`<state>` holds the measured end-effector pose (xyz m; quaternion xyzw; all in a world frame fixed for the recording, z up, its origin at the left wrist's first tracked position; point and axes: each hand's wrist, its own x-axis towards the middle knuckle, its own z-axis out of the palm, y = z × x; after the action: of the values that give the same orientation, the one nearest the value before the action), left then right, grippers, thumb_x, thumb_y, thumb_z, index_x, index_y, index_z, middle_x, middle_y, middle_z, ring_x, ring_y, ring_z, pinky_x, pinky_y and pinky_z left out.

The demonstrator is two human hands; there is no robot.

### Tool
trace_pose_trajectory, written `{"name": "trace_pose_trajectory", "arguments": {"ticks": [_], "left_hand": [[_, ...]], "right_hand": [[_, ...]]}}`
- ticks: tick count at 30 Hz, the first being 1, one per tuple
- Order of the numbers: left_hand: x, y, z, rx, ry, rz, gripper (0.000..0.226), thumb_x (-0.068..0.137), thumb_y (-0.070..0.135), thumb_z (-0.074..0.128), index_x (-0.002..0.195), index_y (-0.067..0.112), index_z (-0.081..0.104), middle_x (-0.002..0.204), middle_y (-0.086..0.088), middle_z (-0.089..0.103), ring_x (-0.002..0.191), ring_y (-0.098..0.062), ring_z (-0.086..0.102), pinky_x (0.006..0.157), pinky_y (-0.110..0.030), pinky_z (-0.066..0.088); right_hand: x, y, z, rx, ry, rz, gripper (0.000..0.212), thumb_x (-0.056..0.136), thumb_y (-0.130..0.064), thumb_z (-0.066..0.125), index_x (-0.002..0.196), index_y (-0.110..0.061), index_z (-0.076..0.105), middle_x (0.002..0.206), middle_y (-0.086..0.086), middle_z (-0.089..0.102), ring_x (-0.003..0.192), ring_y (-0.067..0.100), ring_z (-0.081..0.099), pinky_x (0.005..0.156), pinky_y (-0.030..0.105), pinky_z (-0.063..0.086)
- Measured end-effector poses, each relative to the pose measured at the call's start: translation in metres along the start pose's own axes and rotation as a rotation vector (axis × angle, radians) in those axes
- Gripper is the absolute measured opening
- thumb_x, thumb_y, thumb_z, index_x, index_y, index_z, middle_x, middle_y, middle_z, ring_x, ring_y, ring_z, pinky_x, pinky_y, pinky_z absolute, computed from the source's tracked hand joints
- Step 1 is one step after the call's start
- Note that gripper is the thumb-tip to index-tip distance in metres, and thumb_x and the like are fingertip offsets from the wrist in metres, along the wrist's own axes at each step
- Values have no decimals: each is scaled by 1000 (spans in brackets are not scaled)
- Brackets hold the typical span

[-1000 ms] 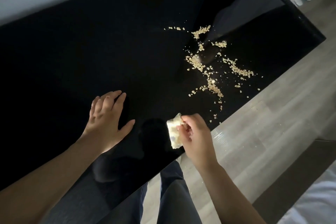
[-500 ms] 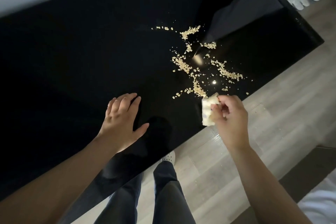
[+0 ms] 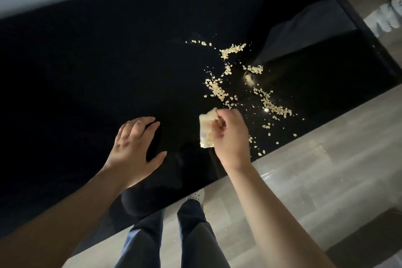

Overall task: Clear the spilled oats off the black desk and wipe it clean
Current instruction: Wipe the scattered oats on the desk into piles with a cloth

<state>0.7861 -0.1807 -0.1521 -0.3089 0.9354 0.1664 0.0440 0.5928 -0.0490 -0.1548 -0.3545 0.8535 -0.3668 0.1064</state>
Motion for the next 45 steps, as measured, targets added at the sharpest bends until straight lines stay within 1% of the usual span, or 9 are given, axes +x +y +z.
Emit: {"name": "trace_pose_trajectory", "arguments": {"ticks": [5, 15, 23, 25, 28, 32, 35, 40, 45], "left_hand": [[3, 7, 2, -4, 22, -53, 75, 76, 62, 41, 131, 11, 52, 136, 1, 41, 128, -22, 34, 111, -42, 22], [23, 3, -6, -94, 154, -70, 52, 81, 54, 47, 106, 14, 69, 114, 0, 58, 107, -27, 55, 95, -42, 40], [66, -21, -23, -76, 102, -60, 68, 80, 58, 42, 127, 12, 58, 132, -2, 50, 126, -24, 41, 107, -45, 32], [77, -27, -24, -52, 71, -37, 73, 81, 59, 40, 133, 11, 53, 138, -4, 46, 133, -25, 35, 113, -48, 26], [92, -37, -24, -16, 46, -6, 73, 85, 56, 49, 139, 8, 45, 147, -8, 37, 141, -29, 23, 117, -48, 12], [102, -44, -23, 29, 34, -23, 74, 86, 56, 48, 142, 8, 41, 152, -8, 29, 143, -27, 17, 118, -46, 7], [102, -48, -23, 55, 4, -16, 77, 83, 61, 35, 141, 10, 42, 151, -5, 31, 142, -25, 18, 117, -46, 10], [104, -55, -25, 49, 21, 18, 70, 84, 58, 36, 138, 14, 47, 146, -3, 37, 138, -25, 27, 114, -45, 16], [108, -53, -25, 58, 47, -6, 69, 83, 59, 39, 135, 15, 50, 141, -3, 41, 131, -27, 36, 109, -49, 26]], "right_hand": [[17, 37, -47, -43, 113, 107, 16, 88, -5, 65, 104, -4, 65, 99, 7, 59, 76, 15, 59, 67, 24, 53], [63, -37, 9, 136, 56, -30, 14, 87, -6, 63, 101, -6, 64, 94, -2, 52, 74, 5, 51, 69, 6, 41], [91, -18, 26, -35, 53, 66, 16, 87, -7, 63, 102, -8, 64, 95, 3, 56, 72, 4, 46, 70, -2, 33], [81, 1, 7, -102, 121, 114, 17, 84, -3, 67, 101, -5, 65, 94, 6, 58, 72, 8, 50, 72, 6, 43], [67, 11, -16, -113, 189, 179, 18, 82, -1, 69, 99, -2, 64, 92, 4, 56, 74, 23, 58, 65, 40, 55], [68, -17, -16, -12, 181, 141, 18, 83, -2, 70, 100, -4, 65, 93, 0, 56, 74, 15, 59, 65, 24, 53], [91, -45, 12, 57, 173, 96, 17, 85, -7, 68, 101, -6, 64, 96, 2, 57, 77, 14, 59, 67, 26, 52], [152, -60, 63, 51, 148, 142, 11, 87, -10, 63, 97, -9, 62, 94, 4, 59, 75, 2, 46, 71, 6, 37], [160, -31, 57, 18, 166, 183, 14, 85, -11, 66, 97, -6, 62, 94, 5, 60, 82, 15, 55, 77, 29, 48]]}}
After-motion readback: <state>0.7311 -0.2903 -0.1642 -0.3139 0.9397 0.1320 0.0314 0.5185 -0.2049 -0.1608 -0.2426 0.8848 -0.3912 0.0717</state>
